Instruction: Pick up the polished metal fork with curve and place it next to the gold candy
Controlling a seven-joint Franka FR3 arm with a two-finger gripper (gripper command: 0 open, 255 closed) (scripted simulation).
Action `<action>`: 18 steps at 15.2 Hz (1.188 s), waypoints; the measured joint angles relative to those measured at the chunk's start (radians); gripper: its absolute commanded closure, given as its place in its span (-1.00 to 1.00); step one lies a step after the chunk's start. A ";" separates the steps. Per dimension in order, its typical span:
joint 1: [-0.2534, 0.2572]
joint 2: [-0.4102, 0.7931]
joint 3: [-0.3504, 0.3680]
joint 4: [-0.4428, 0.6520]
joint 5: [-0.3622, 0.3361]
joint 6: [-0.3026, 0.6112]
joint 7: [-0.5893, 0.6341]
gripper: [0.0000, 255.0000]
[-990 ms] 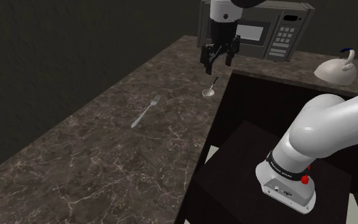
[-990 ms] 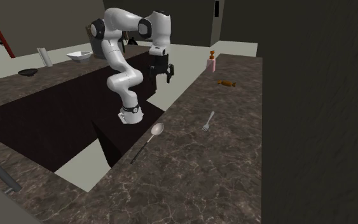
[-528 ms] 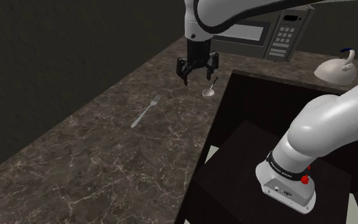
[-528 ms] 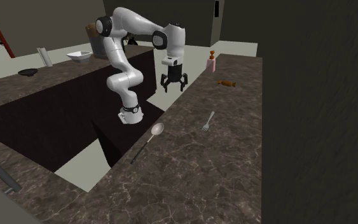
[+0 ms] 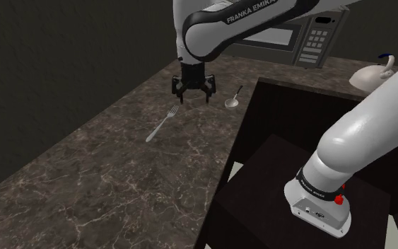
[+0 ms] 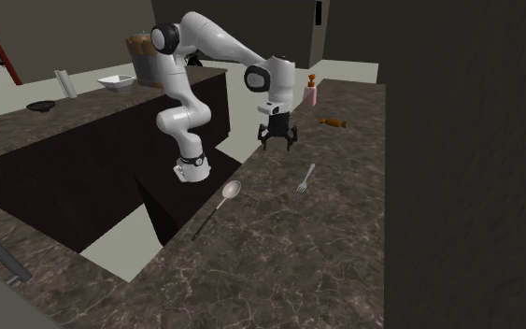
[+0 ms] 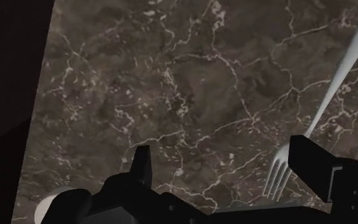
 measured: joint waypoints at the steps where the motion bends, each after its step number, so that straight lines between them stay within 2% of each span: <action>1: -0.006 0.029 0.012 0.008 -0.011 0.022 0.049 -1.00; 5: -0.022 0.210 0.051 0.119 -0.101 0.081 0.273 -1.00; 11: 0.004 0.451 0.024 0.293 -0.236 0.129 0.558 -1.00; 18: 0.023 0.534 0.002 0.306 -0.286 0.192 0.621 -1.00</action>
